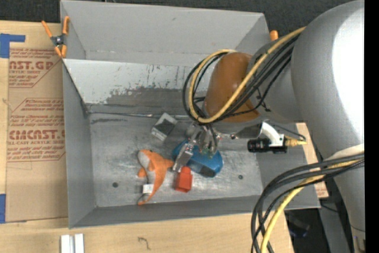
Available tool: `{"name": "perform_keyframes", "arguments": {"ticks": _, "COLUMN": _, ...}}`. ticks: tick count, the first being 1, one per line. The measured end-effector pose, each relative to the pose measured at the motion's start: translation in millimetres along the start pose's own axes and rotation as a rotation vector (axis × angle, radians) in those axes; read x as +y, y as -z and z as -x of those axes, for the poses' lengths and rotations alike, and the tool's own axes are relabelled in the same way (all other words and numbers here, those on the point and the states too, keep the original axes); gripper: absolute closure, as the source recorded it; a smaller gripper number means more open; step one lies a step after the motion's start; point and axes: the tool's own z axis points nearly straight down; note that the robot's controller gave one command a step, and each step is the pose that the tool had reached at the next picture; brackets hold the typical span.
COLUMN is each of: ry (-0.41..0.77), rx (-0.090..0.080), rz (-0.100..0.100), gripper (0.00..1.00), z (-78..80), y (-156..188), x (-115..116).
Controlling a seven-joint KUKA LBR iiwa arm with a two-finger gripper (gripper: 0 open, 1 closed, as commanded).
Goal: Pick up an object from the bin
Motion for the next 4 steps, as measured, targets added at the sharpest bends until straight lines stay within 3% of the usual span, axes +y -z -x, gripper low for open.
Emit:
{"name": "perform_keyframes", "arguments": {"ticks": 2, "ry": 0.000, "rx": 0.001, "rz": -0.002, "gripper": 1.00, "z": 0.2, "y": 0, "x": 1}}
{"name": "perform_keyframes", "arguments": {"ticks": 4, "ry": 0.000, "rx": 0.014, "rz": -0.016, "gripper": 1.00, "z": -2.0, "y": 17, "x": -3}}
